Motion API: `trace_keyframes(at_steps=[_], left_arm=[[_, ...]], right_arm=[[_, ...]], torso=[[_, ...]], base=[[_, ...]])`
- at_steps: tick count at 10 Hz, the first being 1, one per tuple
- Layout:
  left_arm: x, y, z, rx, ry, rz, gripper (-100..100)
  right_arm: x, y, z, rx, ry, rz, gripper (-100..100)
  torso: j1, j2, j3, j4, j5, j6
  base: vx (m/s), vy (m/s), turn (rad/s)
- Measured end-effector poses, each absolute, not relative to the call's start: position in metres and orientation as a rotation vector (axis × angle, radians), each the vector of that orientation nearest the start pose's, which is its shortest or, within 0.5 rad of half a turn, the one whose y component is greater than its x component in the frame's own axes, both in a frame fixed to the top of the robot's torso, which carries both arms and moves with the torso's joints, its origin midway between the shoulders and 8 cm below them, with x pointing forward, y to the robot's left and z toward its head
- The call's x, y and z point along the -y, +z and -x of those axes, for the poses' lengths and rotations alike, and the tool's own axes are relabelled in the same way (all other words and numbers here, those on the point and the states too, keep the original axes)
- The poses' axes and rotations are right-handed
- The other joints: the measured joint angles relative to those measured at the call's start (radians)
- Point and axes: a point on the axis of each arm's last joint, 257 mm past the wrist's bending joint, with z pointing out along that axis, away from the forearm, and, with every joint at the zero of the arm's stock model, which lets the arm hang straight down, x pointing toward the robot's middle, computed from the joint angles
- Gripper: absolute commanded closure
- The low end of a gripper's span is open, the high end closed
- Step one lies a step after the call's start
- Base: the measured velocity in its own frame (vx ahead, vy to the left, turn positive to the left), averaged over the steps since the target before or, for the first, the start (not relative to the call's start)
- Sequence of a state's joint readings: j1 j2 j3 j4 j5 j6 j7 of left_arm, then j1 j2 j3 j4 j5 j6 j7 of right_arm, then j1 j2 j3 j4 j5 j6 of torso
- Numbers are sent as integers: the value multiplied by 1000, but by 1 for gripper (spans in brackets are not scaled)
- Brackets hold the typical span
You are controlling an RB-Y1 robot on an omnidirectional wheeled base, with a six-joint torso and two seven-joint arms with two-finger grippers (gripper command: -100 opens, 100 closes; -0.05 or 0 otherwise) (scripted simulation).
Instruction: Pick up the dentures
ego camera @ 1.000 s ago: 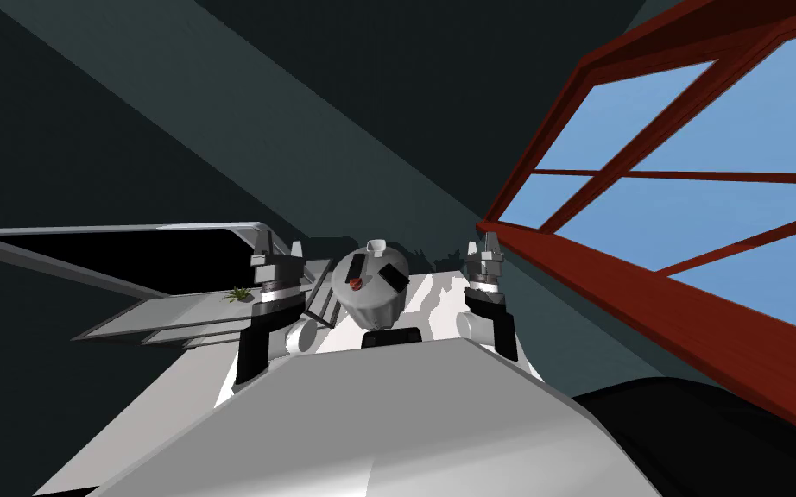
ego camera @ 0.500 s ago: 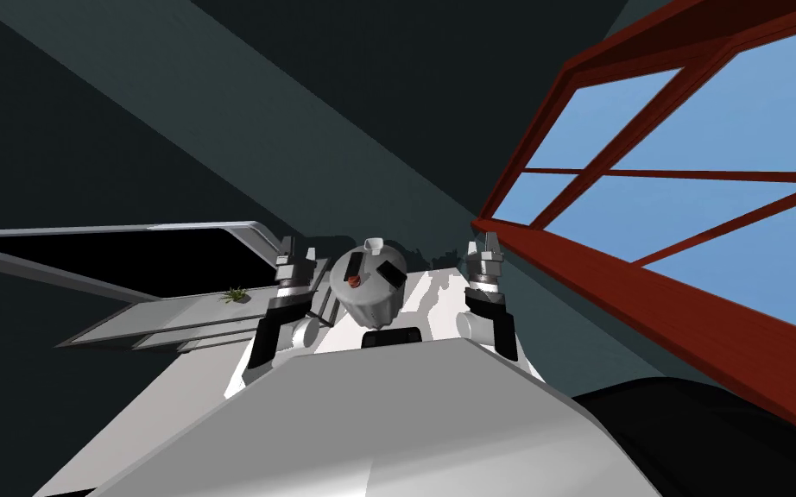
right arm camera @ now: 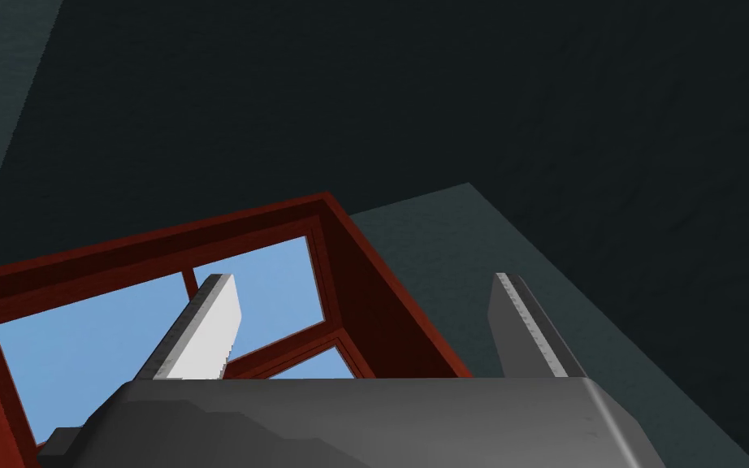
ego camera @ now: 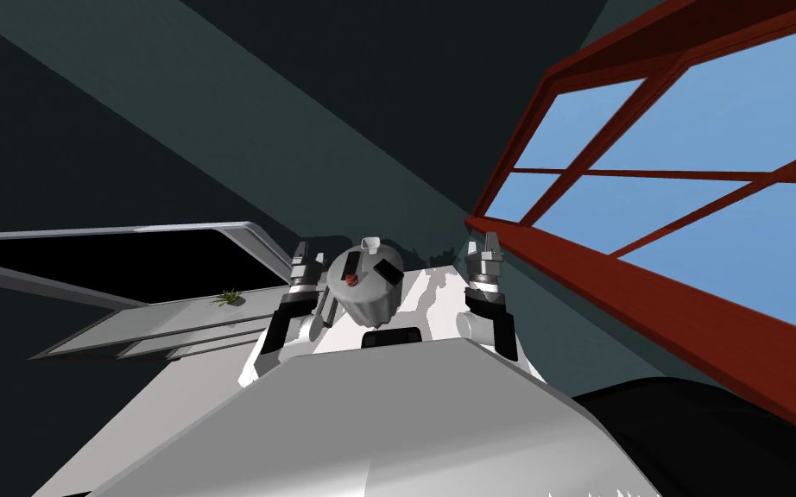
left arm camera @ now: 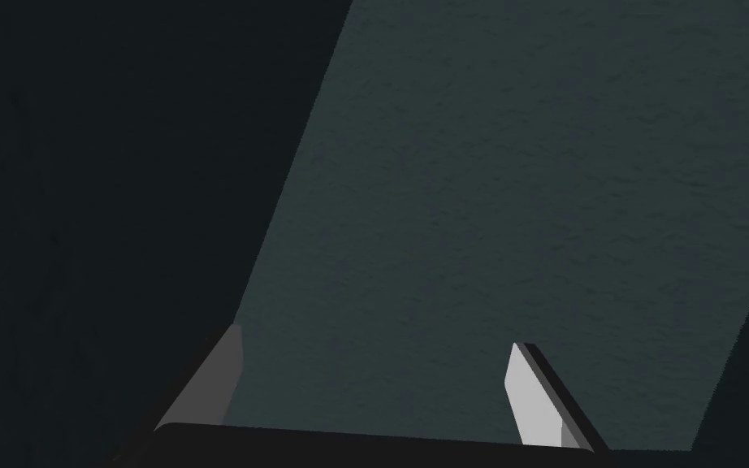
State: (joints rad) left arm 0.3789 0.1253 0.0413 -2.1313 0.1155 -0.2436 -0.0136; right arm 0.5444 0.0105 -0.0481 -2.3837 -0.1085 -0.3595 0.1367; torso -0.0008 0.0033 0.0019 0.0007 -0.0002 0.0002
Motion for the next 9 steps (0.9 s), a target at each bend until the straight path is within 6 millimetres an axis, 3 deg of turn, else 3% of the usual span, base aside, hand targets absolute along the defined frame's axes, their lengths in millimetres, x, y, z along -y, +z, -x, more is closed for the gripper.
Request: trace_keyframes(at_steps=[9], left_arm=[[-310, -140, -456, -990, -1226, 1054, -100]], right_arm=[[311, 30, -337, -632, 1170, -730, 0]], torso=[[1, -1, -1, 0, 0, 0]], base=[[-37, -7, -57]])
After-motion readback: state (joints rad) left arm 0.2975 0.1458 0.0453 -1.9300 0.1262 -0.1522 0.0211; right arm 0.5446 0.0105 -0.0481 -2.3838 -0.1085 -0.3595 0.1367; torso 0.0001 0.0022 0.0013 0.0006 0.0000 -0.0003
